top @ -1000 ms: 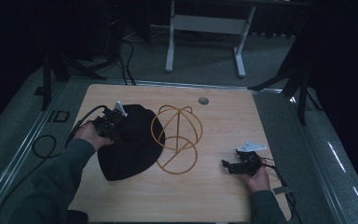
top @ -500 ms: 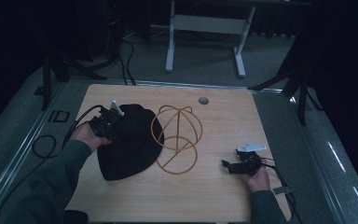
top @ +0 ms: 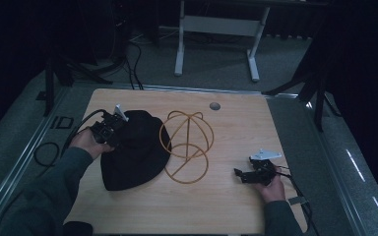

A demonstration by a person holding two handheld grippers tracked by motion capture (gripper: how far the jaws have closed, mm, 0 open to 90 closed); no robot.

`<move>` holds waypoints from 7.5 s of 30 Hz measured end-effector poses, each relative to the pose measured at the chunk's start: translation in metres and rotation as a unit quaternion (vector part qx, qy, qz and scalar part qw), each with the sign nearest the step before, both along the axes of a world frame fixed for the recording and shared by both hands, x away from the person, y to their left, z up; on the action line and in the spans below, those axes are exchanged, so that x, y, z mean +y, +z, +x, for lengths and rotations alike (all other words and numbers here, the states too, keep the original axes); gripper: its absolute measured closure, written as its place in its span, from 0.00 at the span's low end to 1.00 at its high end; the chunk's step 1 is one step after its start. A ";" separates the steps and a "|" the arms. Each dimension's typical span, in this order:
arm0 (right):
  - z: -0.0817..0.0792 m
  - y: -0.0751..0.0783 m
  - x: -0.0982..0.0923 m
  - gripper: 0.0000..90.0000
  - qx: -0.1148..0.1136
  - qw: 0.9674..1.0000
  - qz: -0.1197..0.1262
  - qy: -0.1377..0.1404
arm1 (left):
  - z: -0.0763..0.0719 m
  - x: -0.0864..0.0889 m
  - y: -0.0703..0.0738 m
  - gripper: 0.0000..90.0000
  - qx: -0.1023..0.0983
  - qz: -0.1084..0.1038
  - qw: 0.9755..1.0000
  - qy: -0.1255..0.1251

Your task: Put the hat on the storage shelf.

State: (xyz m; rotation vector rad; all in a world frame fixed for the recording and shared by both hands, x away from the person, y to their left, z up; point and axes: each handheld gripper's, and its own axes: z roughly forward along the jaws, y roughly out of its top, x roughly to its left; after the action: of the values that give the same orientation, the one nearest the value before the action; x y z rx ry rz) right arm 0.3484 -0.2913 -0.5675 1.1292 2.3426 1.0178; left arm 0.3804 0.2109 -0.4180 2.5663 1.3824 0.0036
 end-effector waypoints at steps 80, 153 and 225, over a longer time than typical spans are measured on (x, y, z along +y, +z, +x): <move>0.001 0.000 0.000 0.16 0.000 1.000 0.002 -0.002 | -0.023 0.040 0.065 0.95 -0.083 -0.028 0.995 -0.052; 0.001 0.000 0.000 0.16 0.001 1.000 0.001 -0.002 | -0.042 0.060 0.117 0.95 -0.176 -0.090 0.979 -0.038; 0.001 0.000 0.000 0.16 0.001 1.000 0.001 -0.002 | -0.062 0.041 0.170 0.95 -0.217 -0.147 0.958 -0.119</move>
State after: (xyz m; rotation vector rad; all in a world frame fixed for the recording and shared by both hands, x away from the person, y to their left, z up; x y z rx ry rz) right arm 0.3492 -0.2912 -0.5674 1.1348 2.3405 1.0177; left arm 0.3182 0.2523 -0.2484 2.2831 0.8415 0.2815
